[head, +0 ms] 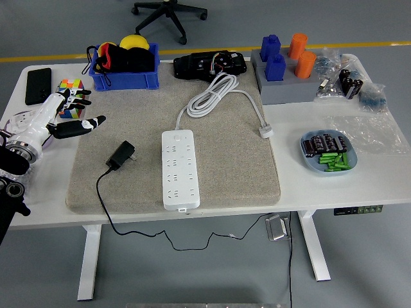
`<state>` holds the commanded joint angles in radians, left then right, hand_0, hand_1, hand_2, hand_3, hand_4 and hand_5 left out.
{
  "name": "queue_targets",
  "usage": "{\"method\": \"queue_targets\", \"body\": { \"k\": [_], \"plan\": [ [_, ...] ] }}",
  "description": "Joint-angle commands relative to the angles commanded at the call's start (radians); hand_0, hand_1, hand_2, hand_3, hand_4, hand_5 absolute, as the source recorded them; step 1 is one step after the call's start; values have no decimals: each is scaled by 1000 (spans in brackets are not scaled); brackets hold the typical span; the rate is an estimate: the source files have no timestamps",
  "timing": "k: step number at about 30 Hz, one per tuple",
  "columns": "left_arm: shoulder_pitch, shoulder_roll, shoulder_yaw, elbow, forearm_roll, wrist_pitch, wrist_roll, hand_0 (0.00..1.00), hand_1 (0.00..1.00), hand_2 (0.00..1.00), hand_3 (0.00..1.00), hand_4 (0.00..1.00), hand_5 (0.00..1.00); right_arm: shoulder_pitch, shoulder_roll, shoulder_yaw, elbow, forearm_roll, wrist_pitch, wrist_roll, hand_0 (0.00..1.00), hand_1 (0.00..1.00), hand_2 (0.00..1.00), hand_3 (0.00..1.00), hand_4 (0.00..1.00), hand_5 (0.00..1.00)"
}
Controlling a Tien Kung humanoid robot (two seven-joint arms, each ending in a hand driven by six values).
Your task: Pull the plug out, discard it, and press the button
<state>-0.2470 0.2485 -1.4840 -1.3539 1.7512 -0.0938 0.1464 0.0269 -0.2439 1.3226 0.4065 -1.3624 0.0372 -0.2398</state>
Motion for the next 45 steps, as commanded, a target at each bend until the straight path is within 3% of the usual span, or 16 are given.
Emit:
{"method": "queue_targets", "body": {
  "k": [45],
  "plan": [
    [25, 0, -37, -16, 16, -5, 11, 782, 692, 675, 801, 821, 234, -19, 6, 8, 1, -2, 0, -1, 756, 705, 717, 728, 772, 651]
  ]
}}
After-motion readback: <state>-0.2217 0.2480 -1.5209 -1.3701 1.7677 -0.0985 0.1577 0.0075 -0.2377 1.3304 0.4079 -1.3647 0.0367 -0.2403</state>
